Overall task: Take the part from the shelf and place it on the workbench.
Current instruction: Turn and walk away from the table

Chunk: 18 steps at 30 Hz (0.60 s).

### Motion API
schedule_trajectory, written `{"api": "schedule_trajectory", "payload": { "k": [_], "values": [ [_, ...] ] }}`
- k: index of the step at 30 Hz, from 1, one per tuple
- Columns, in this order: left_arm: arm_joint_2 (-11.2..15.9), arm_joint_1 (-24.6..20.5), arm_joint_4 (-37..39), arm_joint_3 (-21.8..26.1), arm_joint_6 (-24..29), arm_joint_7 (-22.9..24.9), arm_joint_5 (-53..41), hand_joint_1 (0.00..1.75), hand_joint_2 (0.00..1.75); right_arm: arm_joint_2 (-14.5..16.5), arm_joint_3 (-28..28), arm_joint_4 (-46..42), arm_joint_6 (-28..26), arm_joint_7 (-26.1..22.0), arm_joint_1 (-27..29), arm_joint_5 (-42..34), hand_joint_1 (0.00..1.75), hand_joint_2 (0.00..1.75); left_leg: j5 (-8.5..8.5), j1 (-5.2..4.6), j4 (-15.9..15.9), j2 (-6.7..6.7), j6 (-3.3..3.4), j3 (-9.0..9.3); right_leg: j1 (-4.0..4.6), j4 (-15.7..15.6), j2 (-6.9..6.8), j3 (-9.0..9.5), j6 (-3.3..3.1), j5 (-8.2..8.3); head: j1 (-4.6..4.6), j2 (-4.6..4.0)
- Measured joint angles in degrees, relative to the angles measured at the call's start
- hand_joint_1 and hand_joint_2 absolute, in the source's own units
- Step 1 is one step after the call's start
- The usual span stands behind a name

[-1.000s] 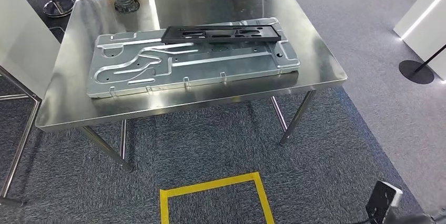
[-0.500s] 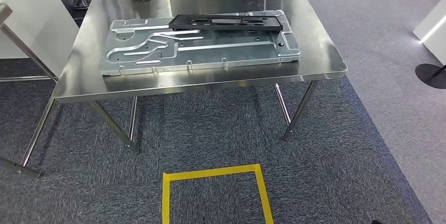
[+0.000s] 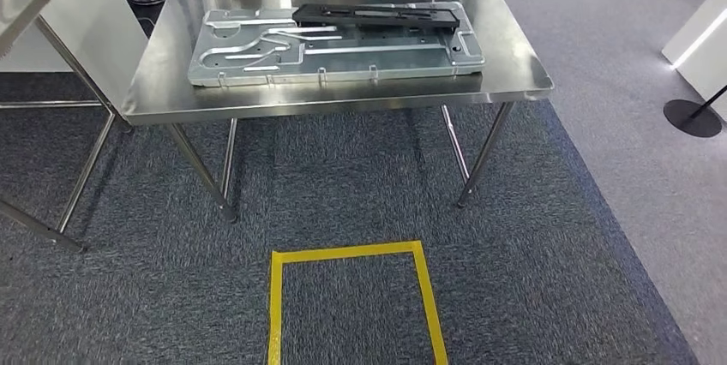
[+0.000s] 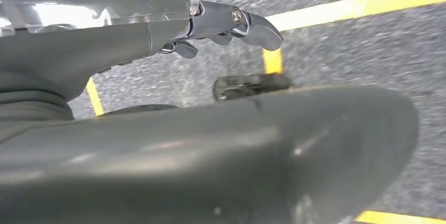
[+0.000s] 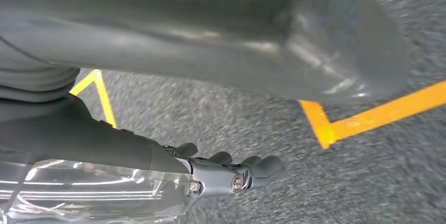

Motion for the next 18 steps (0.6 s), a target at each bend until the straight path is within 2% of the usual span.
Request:
{"api": "schedule_trajectory", "payload": {
  "k": [1, 2, 3, 4, 5, 6, 7, 8, 9, 11, 12, 13, 14, 15, 16, 17, 18],
  "values": [
    [0.0, 0.1, 0.0, 0.0, 0.0, 0.0, 0.0, 0.00, 0.00, 0.0, 0.5, 0.2, 0.3, 0.0, -0.1, 0.2, 0.00, 0.00, 0.62, 0.04, 0.6, -0.06, -0.25, -1.34, -0.13, -3.4, 0.19, 3.68, 0.04, 0.18, 0.00, 0.00],
    [0.0, 0.2, 0.0, 0.0, 0.0, -0.1, 0.1, 0.00, 0.00, 0.0, 0.8, 0.4, 0.6, 0.1, -0.3, 0.4, 0.00, 0.00, 1.08, 0.03, 1.3, -0.15, -0.51, -2.40, -0.17, -8.5, 0.42, 8.00, -0.03, -1.15, -0.01, 0.00],
    [0.0, 0.3, 0.0, 0.0, 0.0, -0.2, 0.1, 0.00, 0.00, -0.1, 1.2, 0.6, 0.8, 0.1, -0.4, 0.5, 0.00, 0.00, 1.52, -0.01, 2.0, -0.22, -0.83, -3.16, -0.14, -13.3, 0.64, 11.76, -0.20, -3.17, -0.01, 0.00],
    [0.0, 0.4, 0.0, 0.0, 0.0, -0.2, 0.1, 0.00, 0.00, -0.1, 1.5, 0.7, 1.0, 0.2, -0.5, 0.5, 0.00, 0.00, 1.97, -0.01, 2.4, -0.25, -1.16, -3.67, -0.01, -16.8, 0.82, 14.27, -0.50, -4.95, -0.01, 0.00],
    [0.0, 0.5, 0.0, 0.0, 0.0, -0.3, 0.1, 0.00, 0.00, -0.1, 1.8, 0.9, 1.1, 0.3, -0.6, 0.6, 0.00, 0.00, 2.45, 0.00, 2.6, -0.27, -1.50, -4.00, 0.15, -18.6, 0.84, 15.21, -0.90, -5.82, -0.02, 0.00],
    [0.1, 0.6, 0.0, 0.0, 0.0, -0.3, 0.1, 0.00, 0.00, -0.2, 2.0, 1.0, 1.2, 0.3, -0.5, 0.6, 0.00, 0.00, 2.79, 0.08, 2.8, -0.32, -1.87, -4.29, 0.13, -18.9, 0.70, 14.95, -1.39, -5.73, -0.01, 0.00],
    [0.1, 0.7, 0.0, 0.0, 0.0, -0.3, 0.0, 0.00, 0.00, -0.4, 2.2, 1.2, 1.3, 0.4, -0.6, 0.5, 0.00, 0.00, 2.22, 0.21, 3.3, -0.38, -2.18, -4.70, 0.13, -18.8, 0.53, 14.40, -1.95, -5.19, -0.01, 0.00],
    [0.1, 0.9, 0.0, 0.0, 0.0, -0.3, 0.0, 0.00, 0.00, -0.7, 2.3, 1.4, 1.4, 0.5, -0.5, 0.5, 0.00, 0.00, 0.56, 0.32, 4.6, -0.46, -2.42, -5.27, 0.08, -18.8, 0.30, 13.82, -2.49, -4.54, -0.01, 0.00],
    [0.1, 1.0, 0.0, 0.0, 0.0, -0.4, 0.0, 0.00, 0.00, -1.1, 2.4, 1.7, 1.6, 0.6, -0.5, 0.5, 0.00, 0.00, -2.10, 0.45, 7.0, -0.53, -2.62, -6.08, 0.07, -18.9, 0.05, 13.08, -2.92, -3.80, -0.01, 0.00],
    [0.1, 1.1, 0.0, 0.0, 0.0, -0.4, -0.1, 0.00, 0.00, -2.0, 2.5, 2.1, 2.0, 1.0, -0.3, 0.4, 0.00, 0.00, -7.75, 0.65, 14.0, -0.54, -2.90, -7.88, 0.35, -18.8, -0.27, 11.29, -3.30, -2.34, -0.01, 0.00],
    [0.1, 1.2, 0.0, -0.1, 0.0, -0.4, -0.2, 0.00, 0.00, -2.5, 2.6, 2.3, 2.3, 1.2, -0.2, 0.4, 0.00, 0.00, -8.98, 0.71, 17.3, -0.54, -3.01, -8.36, 0.51, -18.7, -0.38, 10.25, -3.33, -1.58, -0.01, 0.00],
    [0.1, 1.2, 0.0, -0.1, 0.0, -0.3, -0.3, 0.00, 0.00, -2.9, 2.6, 2.5, 2.6, 1.4, -0.1, 0.5, 0.00, 0.00, -8.67, 0.76, 19.3, -0.53, -3.04, -8.18, 0.66, -18.5, -0.45, 9.13, -3.31, -0.80, -0.01, 0.00],
    [0.1, 1.3, 0.0, -0.1, 0.0, -0.2, -0.4, 0.00, 0.00, -3.4, 2.7, 2.7, 2.8, 1.6, 0.0, 0.7, 0.00, 0.00, -7.17, 0.78, 19.7, -0.53, -2.98, -7.17, 0.79, -18.4, -0.49, 7.95, -3.26, -0.02, -0.01, 0.00],
    [0.1, 1.3, 0.0, -0.1, 0.0, 0.0, -0.5, 0.00, 0.00, -3.9, 2.8, 3.0, 3.1, 1.8, 0.1, 0.8, 0.00, 0.00, -5.29, 0.79, 18.1, -0.53, -2.78, -5.18, 0.92, -18.2, -0.50, 6.74, -3.17, 0.76, -0.01, 0.00],
    [0.2, 1.3, 0.0, -0.1, 0.0, 0.2, -0.5, 0.00, 0.00, -4.3, 2.9, 3.2, 3.3, 2.1, 0.1, 1.0, 0.00, 0.00, -4.10, 0.77, 14.7, -0.53, -2.48, -2.24, 1.00, -17.9, -0.50, 5.72, -3.04, 1.49, -0.02, 0.00],
    [0.2, 1.3, 0.0, -0.2, 0.1, 0.4, -0.5, 0.00, 0.00, -4.7, 3.1, 3.4, 3.5, 2.2, 0.1, 1.2, 0.00, 0.00, -4.08, 0.62, 10.0, -0.53, -2.14, 1.46, 1.12, -17.6, -0.49, 4.89, -2.84, 2.11, -0.02, 0.00],
    [0.2, 1.2, 0.0, -0.2, 0.1, 0.6, -0.6, 0.00, 0.00, -5.1, 3.2, 3.6, 3.9, 2.3, 0.2, 1.4, 0.00, 0.00, -5.01, 0.47, 5.4, -0.55, -1.76, 4.68, 1.19, -17.4, -0.54, 4.31, -2.57, 2.70, -0.01, 0.00]
  ]
}}
